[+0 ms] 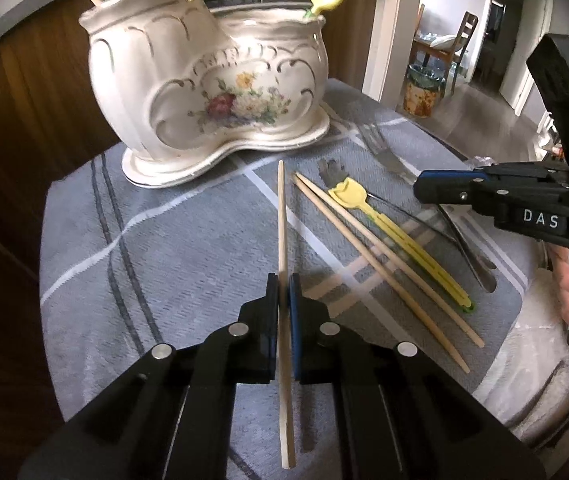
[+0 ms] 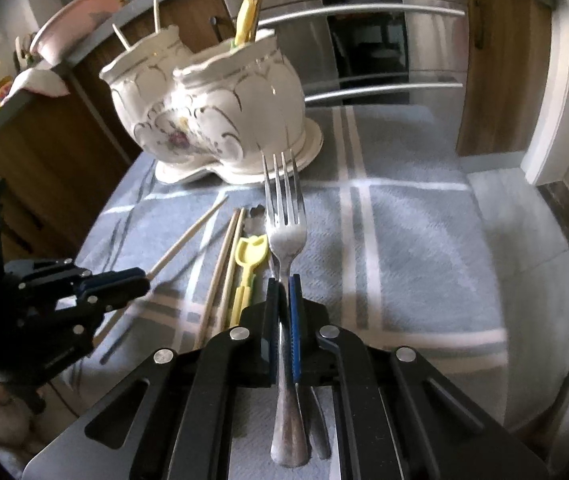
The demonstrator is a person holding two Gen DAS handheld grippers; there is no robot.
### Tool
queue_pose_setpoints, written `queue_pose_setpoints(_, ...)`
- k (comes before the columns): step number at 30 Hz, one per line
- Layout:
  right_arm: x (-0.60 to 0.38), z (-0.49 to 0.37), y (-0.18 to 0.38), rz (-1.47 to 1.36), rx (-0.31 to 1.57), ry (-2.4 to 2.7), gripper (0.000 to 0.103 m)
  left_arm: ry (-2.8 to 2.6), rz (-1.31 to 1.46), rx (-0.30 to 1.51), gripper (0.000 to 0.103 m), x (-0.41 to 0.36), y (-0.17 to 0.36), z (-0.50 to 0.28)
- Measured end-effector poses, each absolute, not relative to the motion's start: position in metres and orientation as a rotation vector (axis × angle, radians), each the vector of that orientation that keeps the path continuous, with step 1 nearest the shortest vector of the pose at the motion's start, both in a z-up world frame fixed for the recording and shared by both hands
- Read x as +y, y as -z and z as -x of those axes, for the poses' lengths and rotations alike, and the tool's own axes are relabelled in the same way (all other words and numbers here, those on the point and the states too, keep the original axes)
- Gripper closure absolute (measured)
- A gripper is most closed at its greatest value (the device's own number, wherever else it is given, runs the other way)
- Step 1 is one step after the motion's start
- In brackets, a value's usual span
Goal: Organize utensils
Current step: 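Grasp a wooden chopstick with the left tool while the right tool grasps a silver fork, then lower chopstick into taller pot with left tool while right tool carries fork to smaller pot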
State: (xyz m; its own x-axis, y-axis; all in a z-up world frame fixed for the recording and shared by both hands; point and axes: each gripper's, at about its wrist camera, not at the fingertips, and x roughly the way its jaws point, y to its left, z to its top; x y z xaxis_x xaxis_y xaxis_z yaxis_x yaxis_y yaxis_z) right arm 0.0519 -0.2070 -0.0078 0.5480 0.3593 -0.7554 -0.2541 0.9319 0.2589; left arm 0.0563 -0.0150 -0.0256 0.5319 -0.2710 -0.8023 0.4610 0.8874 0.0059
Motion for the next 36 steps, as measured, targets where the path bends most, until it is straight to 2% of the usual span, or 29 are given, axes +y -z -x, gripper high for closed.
queue_pose_setpoints(6,-0.226,-0.059,0.001,-0.092,0.91,-0.297,0.097,0.424,-0.226,0.898,0.098,-0.005,0.022,-0.056)
queue_pose_setpoints(15,-0.236,-0.093,0.022,-0.039,1.049,-0.257,0.097,0.424,-0.248,0.917,0.098,-0.003,0.029,-0.058)
queue_pose_setpoints(19,-0.231,-0.097,0.022,0.002,1.088,-0.253,0.088,0.438,-0.261,0.945,0.098,-0.004,0.032,-0.061)
queue_pose_setpoints(23,-0.227,-0.102,0.022,0.038,1.117,-0.257,0.087,0.453,-0.291,0.987,0.098,-0.006,0.036,-0.066)
queue_pose_setpoints(25,-0.225,-0.102,0.023,0.057,1.112,-0.254,0.089,0.458,-0.294,0.995,0.098,-0.007,0.037,-0.065)
queue_pose_setpoints(26,-0.224,-0.102,0.023,0.067,1.103,-0.251,0.095,0.458,-0.294,0.993,0.097,-0.007,0.037,-0.066)
queue_pose_setpoints(27,-0.223,-0.103,0.023,0.062,1.092,-0.251,0.096,0.457,-0.294,0.989,0.098,-0.008,0.038,-0.066)
queue_pose_setpoints(32,-0.225,-0.096,0.02,0.016,1.037,-0.258,0.097,0.457,-0.302,0.961,0.098,-0.011,0.037,-0.065)
queue_pose_setpoints(36,-0.232,-0.072,0.002,-0.019,0.916,-0.264,0.097,0.492,-0.269,0.884,0.098,-0.005,0.029,-0.055)
